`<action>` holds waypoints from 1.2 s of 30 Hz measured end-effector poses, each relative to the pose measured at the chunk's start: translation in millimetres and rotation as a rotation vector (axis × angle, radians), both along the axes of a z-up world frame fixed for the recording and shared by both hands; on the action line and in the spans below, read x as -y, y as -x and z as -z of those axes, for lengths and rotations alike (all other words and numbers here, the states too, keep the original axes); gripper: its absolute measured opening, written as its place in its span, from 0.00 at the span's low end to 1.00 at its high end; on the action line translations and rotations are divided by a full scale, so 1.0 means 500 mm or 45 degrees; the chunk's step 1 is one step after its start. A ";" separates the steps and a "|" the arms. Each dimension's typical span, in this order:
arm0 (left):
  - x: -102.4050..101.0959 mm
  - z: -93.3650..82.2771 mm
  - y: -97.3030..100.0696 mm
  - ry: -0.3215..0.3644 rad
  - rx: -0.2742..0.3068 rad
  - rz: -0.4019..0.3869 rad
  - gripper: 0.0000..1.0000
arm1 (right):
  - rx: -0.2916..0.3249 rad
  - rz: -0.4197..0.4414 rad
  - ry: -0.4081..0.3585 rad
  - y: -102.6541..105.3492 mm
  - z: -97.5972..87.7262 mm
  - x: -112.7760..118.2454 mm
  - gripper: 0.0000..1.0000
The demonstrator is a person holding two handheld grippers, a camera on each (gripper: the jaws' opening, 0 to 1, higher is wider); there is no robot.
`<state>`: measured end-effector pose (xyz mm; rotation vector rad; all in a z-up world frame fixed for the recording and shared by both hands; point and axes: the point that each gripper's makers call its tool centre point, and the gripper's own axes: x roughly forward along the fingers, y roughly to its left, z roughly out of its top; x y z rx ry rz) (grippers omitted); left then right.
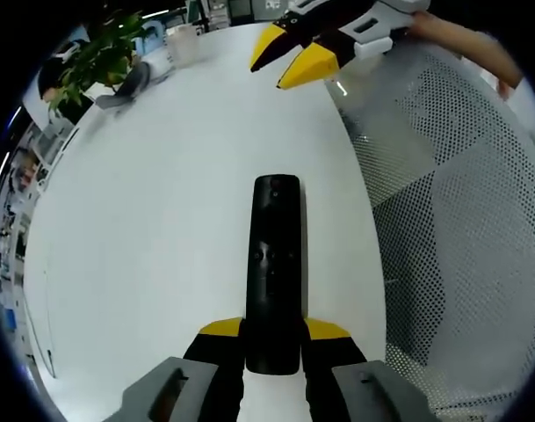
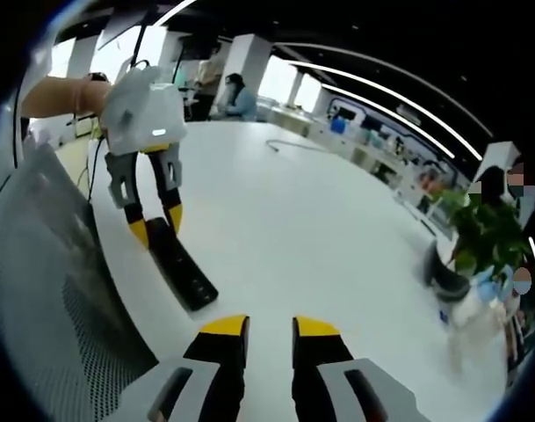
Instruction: Press the specified remote control buttons in sequence, fully releasing each button before pressing the next.
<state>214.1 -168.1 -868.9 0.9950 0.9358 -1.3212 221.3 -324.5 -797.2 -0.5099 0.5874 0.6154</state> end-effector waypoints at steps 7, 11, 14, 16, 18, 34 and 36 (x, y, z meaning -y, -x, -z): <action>-0.001 0.000 0.001 -0.009 0.026 0.015 0.24 | -0.077 -0.102 0.059 0.019 0.028 -0.023 0.15; -0.002 0.000 0.002 -0.014 0.039 0.026 0.24 | -0.117 -0.145 0.091 0.030 0.041 -0.031 0.15; -0.002 0.000 0.004 -0.023 0.049 0.038 0.24 | -0.138 -0.156 0.088 0.036 0.046 -0.034 0.14; -0.001 0.001 0.005 -0.031 0.055 0.044 0.24 | -0.153 -0.159 0.089 0.038 0.049 -0.034 0.14; -0.001 0.001 0.007 -0.041 0.064 0.053 0.24 | -0.162 -0.161 0.094 0.041 0.052 -0.035 0.13; 0.007 0.003 0.011 -0.127 0.125 0.158 0.24 | -0.180 -0.169 0.145 0.049 0.062 -0.029 0.11; 0.007 0.003 0.011 -0.129 0.126 0.161 0.24 | -0.179 -0.166 0.146 0.048 0.062 -0.028 0.11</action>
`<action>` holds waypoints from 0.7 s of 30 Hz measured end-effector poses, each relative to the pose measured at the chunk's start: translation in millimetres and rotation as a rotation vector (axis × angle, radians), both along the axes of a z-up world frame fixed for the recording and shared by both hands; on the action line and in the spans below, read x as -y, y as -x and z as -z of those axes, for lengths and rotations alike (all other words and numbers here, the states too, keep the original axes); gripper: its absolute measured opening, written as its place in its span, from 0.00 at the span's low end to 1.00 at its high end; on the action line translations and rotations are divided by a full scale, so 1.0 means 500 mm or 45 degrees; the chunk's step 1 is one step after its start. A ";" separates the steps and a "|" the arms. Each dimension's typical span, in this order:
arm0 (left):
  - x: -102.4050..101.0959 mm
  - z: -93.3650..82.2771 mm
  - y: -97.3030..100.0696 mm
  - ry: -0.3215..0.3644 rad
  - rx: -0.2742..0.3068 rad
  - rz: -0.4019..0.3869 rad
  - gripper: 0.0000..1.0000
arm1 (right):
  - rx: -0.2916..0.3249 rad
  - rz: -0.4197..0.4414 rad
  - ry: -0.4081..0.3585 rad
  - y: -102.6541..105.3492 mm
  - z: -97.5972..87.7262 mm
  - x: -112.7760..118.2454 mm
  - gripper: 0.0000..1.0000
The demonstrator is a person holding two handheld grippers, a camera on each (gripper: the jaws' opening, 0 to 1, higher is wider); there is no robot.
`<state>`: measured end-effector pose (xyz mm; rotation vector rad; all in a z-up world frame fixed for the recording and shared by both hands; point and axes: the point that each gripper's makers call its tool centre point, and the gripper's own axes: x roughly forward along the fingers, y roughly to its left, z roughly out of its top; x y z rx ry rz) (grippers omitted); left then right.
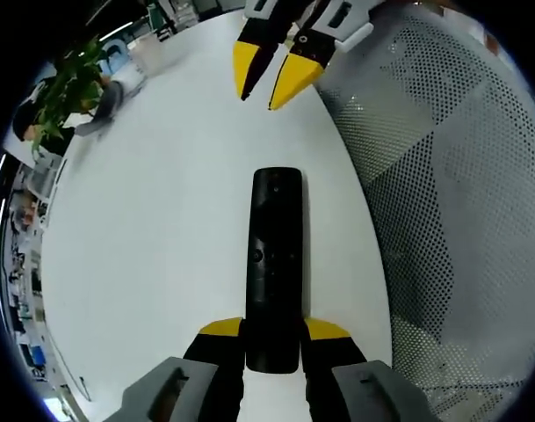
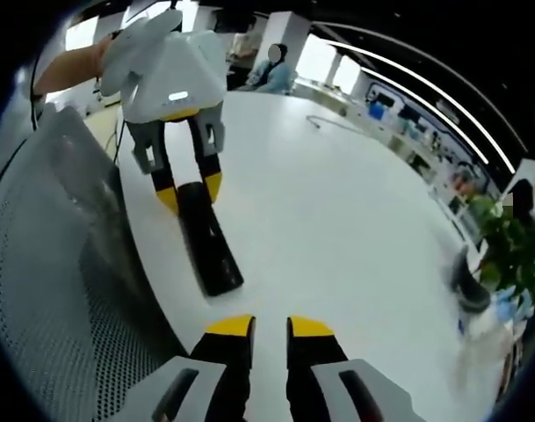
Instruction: Press the specified remote control buttons in sequence, fully releasing each button before pressing the next.
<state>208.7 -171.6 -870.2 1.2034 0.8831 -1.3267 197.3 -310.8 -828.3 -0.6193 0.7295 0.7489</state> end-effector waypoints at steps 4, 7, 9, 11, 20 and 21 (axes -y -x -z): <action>0.001 0.000 0.001 0.001 -0.005 -0.001 0.24 | 0.002 0.002 -0.002 0.000 -0.001 0.001 0.11; 0.001 0.000 0.002 0.000 -0.008 -0.004 0.24 | 0.003 0.003 -0.002 -0.001 -0.001 0.002 0.10; 0.001 0.000 0.003 -0.005 -0.009 -0.003 0.24 | 0.003 0.002 -0.005 -0.001 -0.002 0.002 0.10; 0.001 0.001 0.006 -0.011 -0.013 0.001 0.24 | 0.003 -0.001 -0.004 -0.001 -0.001 0.002 0.10; -0.002 0.003 0.020 -0.049 -0.042 -0.009 0.24 | 0.004 -0.007 -0.009 -0.001 -0.002 0.000 0.10; -0.003 0.003 0.022 -0.052 -0.052 -0.020 0.24 | 0.003 -0.007 -0.010 -0.001 -0.002 0.000 0.10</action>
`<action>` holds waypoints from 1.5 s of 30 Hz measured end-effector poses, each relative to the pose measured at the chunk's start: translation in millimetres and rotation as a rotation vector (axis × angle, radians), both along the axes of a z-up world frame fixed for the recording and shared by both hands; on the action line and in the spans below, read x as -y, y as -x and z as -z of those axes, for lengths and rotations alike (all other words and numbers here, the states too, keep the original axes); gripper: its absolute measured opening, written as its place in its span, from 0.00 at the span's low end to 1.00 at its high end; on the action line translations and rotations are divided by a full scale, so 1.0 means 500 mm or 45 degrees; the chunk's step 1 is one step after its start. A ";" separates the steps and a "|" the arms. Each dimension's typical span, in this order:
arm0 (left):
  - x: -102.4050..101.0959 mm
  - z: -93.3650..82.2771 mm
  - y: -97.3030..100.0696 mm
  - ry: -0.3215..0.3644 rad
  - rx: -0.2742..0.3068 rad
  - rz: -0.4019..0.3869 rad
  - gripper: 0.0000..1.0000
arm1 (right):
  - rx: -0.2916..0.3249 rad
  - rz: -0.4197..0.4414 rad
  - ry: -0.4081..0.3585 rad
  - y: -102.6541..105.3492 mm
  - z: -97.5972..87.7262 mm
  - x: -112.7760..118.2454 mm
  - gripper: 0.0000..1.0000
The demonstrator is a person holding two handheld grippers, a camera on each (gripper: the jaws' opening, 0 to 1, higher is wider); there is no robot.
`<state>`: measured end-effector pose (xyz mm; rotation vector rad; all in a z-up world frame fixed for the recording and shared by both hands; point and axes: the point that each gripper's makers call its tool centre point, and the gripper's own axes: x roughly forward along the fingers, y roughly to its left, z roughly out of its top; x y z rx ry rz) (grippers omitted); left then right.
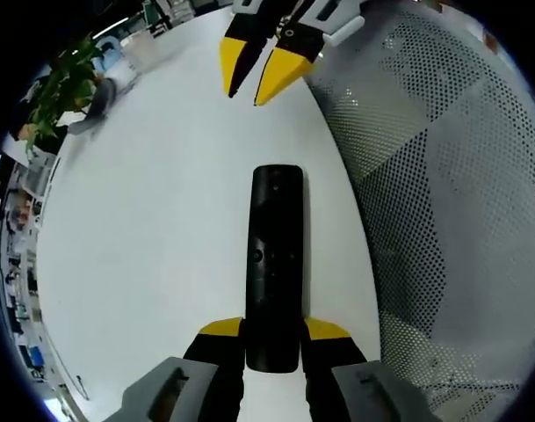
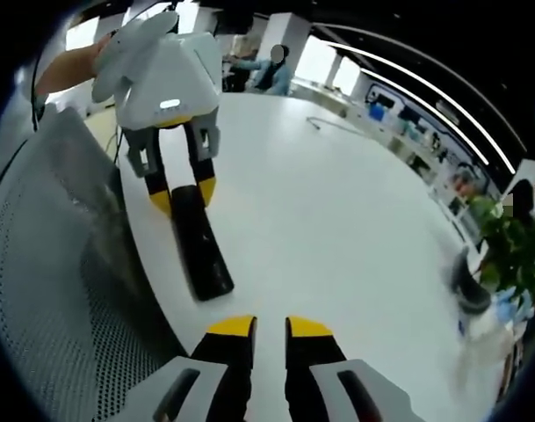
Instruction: Press the specified remote control buttons in sequence, fully releasing each button before pressing the next.
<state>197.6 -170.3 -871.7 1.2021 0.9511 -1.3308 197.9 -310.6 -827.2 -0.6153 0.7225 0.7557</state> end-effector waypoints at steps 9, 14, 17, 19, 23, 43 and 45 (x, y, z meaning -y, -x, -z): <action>-0.005 0.000 0.012 0.006 -0.046 -0.046 0.24 | -0.004 -0.011 -0.004 0.001 0.000 -0.004 0.09; -0.008 0.001 0.022 -0.001 -0.070 -0.054 0.24 | -0.009 -0.020 -0.007 0.003 0.000 -0.007 0.08; -0.008 0.001 0.026 -0.008 -0.074 -0.043 0.24 | -0.012 -0.022 -0.006 0.004 0.000 -0.007 0.08; -0.007 0.001 0.028 -0.014 -0.075 -0.036 0.24 | -0.014 -0.023 -0.004 0.004 0.001 -0.007 0.08; -0.007 0.001 0.031 -0.028 -0.075 -0.032 0.24 | -0.013 -0.022 -0.003 0.003 0.000 -0.007 0.07; -0.013 -0.003 0.035 0.242 -0.114 -0.090 0.24 | -0.041 -0.037 -0.010 0.010 0.006 -0.010 0.03; -0.013 -0.003 0.036 0.270 -0.118 -0.104 0.24 | -0.047 -0.040 -0.012 0.012 0.007 -0.011 0.02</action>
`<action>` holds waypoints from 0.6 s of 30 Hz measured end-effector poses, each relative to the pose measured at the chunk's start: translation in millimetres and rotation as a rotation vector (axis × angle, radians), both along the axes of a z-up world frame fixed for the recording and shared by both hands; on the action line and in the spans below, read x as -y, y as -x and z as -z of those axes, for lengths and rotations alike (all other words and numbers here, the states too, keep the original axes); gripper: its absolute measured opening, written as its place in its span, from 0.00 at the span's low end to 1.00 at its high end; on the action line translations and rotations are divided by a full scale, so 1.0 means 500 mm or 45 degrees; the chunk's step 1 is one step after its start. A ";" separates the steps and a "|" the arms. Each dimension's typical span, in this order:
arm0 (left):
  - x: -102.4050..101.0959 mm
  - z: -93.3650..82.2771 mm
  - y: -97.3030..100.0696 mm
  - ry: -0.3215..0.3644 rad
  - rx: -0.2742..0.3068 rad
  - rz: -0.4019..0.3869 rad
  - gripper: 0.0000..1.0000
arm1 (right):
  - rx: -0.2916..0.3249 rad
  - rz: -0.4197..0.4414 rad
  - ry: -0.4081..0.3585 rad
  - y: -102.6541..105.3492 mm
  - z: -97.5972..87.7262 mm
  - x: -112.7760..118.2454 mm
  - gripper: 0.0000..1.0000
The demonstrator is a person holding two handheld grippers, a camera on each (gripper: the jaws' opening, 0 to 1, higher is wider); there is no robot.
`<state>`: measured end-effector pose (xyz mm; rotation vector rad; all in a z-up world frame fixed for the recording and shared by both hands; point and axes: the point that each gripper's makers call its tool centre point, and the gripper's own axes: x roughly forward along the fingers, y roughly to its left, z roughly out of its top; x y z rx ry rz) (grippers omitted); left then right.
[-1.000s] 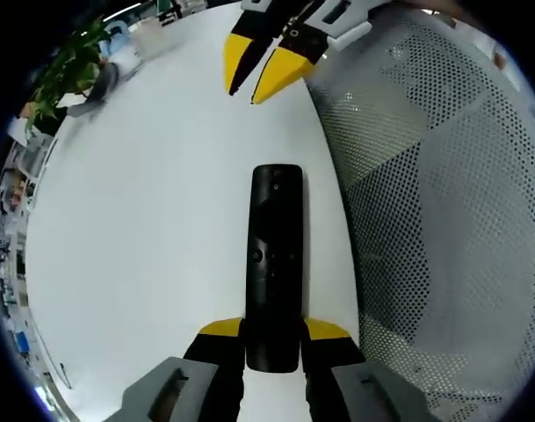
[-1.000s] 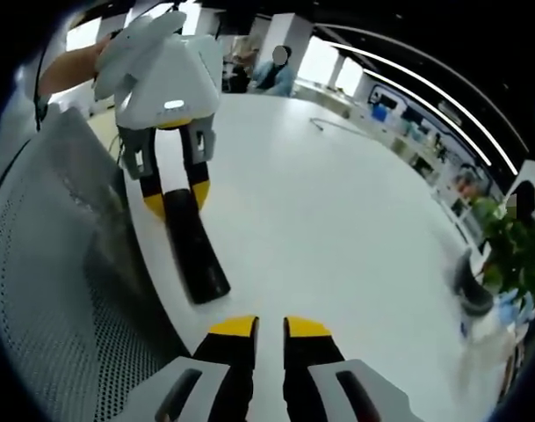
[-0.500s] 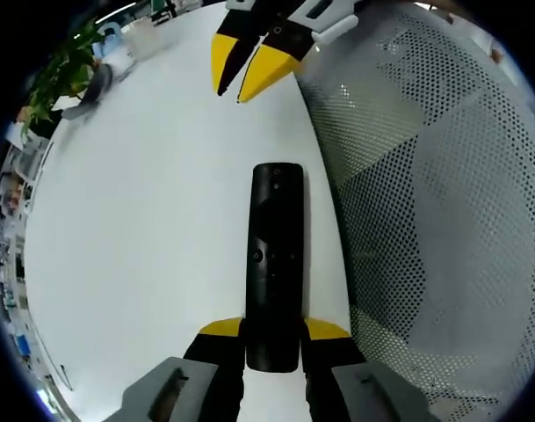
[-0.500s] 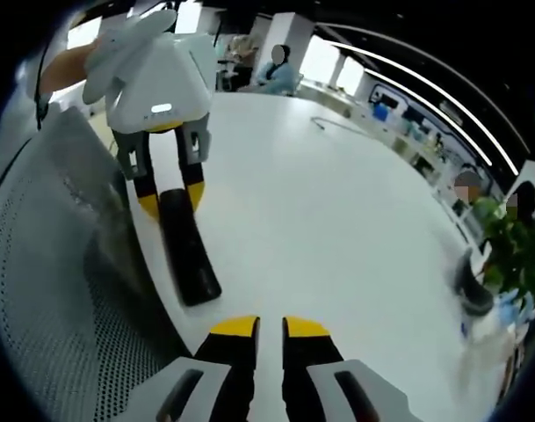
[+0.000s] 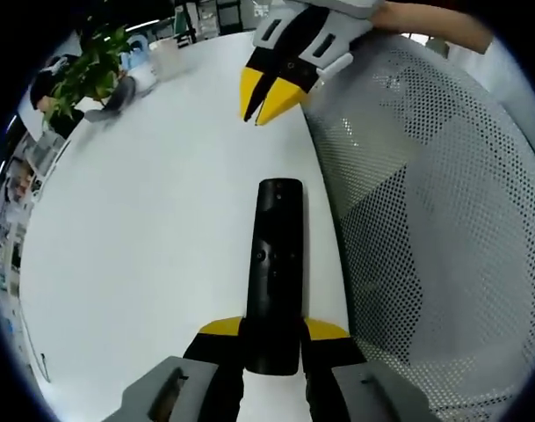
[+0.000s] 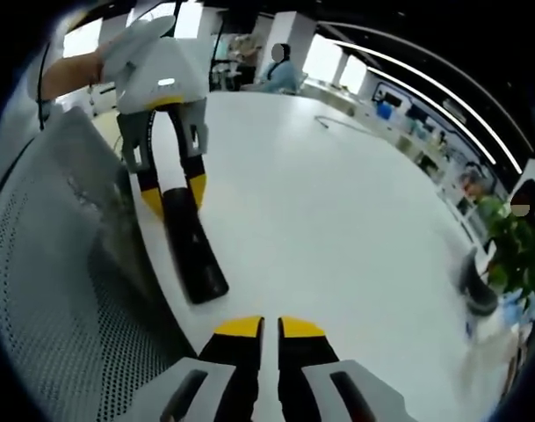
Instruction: Press the specified remote control buttons in sequence, fully releasing each button before pressing the next.
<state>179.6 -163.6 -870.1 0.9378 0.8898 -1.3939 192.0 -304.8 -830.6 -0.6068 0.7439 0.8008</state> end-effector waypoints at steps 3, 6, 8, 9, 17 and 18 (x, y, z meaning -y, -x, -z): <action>0.001 -0.001 0.001 0.034 -0.007 -0.015 0.24 | -0.013 -0.003 -0.011 0.003 0.001 -0.003 0.01; 0.001 -0.001 0.002 0.061 -0.007 -0.030 0.24 | -0.020 0.001 -0.024 0.004 0.000 -0.004 0.01; 0.002 -0.002 0.004 0.088 -0.003 -0.052 0.24 | -0.028 0.007 -0.033 0.004 0.000 -0.003 0.00; 0.002 -0.002 0.005 0.106 -0.003 -0.074 0.24 | -0.029 0.010 -0.036 0.005 0.000 -0.003 0.00; 0.001 -0.005 0.010 0.181 -0.008 -0.157 0.24 | -0.048 0.013 -0.055 0.007 0.000 -0.005 0.00; 0.001 -0.005 0.010 0.193 -0.008 -0.168 0.24 | -0.050 0.015 -0.059 0.007 0.000 -0.005 0.00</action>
